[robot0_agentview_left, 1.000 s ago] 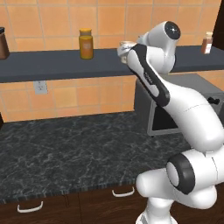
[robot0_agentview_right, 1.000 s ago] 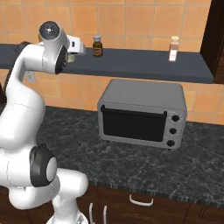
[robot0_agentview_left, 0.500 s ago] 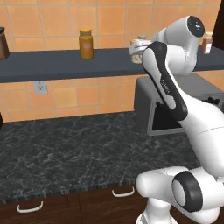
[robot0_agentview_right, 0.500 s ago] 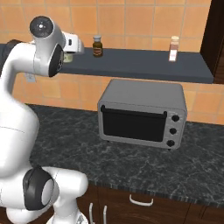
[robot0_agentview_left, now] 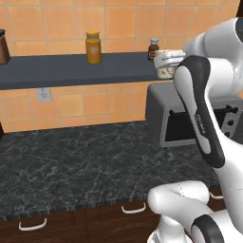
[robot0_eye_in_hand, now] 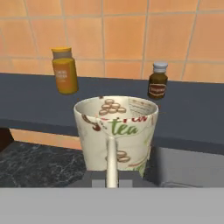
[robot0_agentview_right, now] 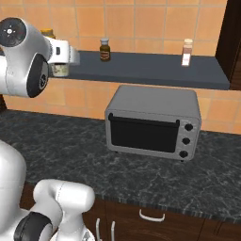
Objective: Gather all objects into one cabinet and sort the glasses and bowls to opposite sides.
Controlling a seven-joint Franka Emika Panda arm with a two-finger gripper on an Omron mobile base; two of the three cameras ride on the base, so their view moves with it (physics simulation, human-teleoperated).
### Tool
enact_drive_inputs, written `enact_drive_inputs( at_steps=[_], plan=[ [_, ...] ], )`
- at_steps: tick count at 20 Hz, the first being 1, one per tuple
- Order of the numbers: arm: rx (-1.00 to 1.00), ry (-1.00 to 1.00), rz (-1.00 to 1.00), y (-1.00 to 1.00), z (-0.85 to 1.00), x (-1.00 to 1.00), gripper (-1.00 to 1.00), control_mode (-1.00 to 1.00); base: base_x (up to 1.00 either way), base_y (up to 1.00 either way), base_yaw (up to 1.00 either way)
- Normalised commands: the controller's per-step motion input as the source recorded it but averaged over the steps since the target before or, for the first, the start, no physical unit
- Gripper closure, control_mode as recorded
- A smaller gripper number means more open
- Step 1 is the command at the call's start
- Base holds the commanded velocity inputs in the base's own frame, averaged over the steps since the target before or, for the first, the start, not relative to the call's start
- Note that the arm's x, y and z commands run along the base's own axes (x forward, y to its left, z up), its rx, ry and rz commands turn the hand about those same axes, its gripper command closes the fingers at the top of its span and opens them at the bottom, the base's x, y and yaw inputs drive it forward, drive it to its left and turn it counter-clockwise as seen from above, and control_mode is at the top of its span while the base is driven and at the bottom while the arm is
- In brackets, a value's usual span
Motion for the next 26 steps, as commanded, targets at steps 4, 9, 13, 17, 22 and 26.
enact_drive_inputs(
  at_steps=[4,9,13,17,22,26],
  plan=[
    [-0.01,-0.04,-0.1,-0.09,0.0,-1.0,1.0,-1.0,0.0,0.0,0.0],
    [0.0,-0.09,-0.02,-0.18,0.0,-0.98,1.0,-1.0,0.0,0.0,0.0],
    [0.0,-0.04,0.0,-0.08,0.0,-0.57,1.0,-1.0,0.0,0.0,0.0],
    [0.0,0.0,0.0,-0.03,0.0,-0.31,1.0,-1.0,0.0,0.0,0.0],
    [0.0,0.0,0.0,-0.01,0.01,-0.07,1.0,-1.0,0.0,0.0,0.0],
    [0.0,0.0,0.0,-0.07,0.0,-0.22,1.0,-1.0,0.0,0.0,0.0]
  ],
)
